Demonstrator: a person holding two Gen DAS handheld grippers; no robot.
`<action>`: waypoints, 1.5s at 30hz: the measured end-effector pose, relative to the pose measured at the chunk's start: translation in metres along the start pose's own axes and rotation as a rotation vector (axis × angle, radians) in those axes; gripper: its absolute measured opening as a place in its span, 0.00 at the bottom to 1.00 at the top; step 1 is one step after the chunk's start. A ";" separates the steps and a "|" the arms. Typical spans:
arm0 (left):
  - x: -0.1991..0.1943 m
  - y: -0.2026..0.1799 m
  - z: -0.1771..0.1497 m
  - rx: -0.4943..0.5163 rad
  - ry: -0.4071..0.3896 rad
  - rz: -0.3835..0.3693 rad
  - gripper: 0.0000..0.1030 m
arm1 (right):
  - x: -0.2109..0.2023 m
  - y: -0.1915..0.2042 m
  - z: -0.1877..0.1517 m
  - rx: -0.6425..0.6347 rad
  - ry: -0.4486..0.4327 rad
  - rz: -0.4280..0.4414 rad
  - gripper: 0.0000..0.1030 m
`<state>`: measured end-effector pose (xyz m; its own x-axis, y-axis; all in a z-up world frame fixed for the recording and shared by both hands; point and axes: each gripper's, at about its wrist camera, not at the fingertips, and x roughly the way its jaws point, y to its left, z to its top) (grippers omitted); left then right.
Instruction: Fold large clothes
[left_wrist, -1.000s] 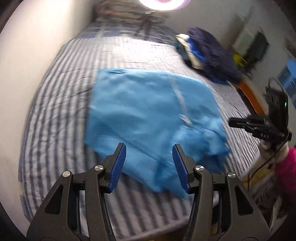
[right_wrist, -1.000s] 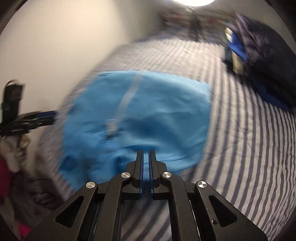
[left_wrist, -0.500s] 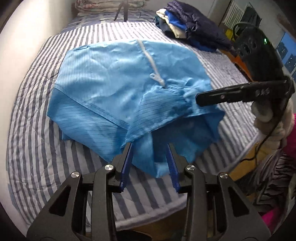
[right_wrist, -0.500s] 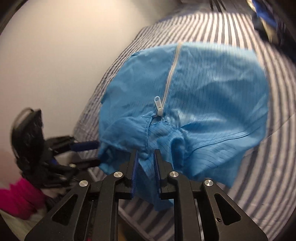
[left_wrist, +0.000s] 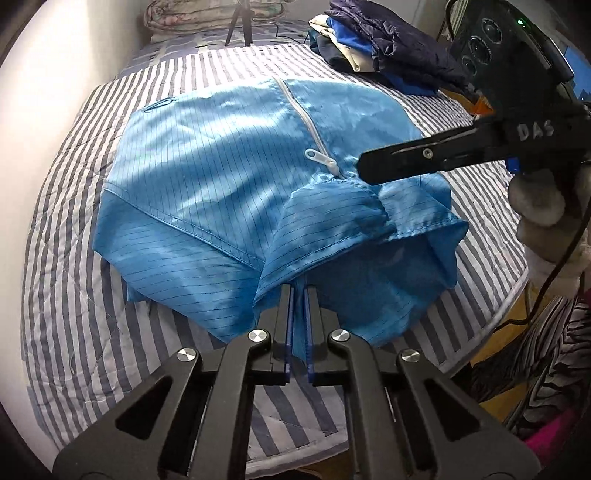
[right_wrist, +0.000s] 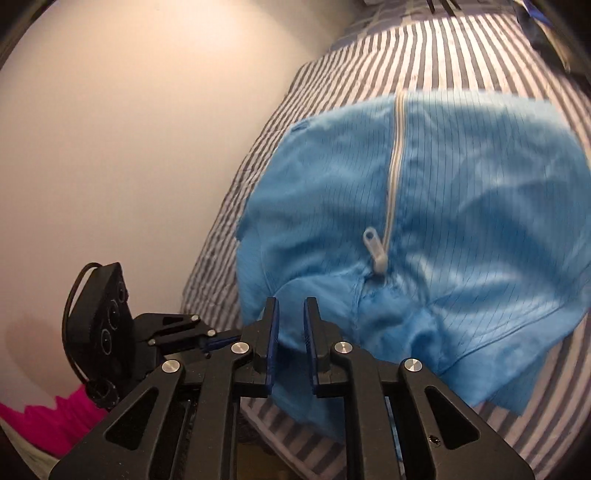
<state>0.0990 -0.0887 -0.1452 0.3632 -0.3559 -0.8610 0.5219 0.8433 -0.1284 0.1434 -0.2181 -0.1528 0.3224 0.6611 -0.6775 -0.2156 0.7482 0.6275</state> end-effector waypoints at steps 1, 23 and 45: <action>0.000 0.001 0.001 -0.002 -0.002 -0.004 0.03 | -0.002 0.002 0.000 -0.026 0.001 -0.044 0.12; -0.003 0.000 -0.005 -0.010 -0.017 -0.035 0.00 | 0.018 -0.018 0.023 0.145 -0.026 0.098 0.07; -0.019 0.001 0.010 -0.042 -0.065 -0.063 0.03 | 0.005 0.011 0.046 -0.051 -0.070 -0.081 0.24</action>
<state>0.1007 -0.0848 -0.1236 0.3810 -0.4331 -0.8168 0.5133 0.8339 -0.2028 0.1849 -0.2091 -0.1313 0.4039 0.5940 -0.6957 -0.2319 0.8021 0.5503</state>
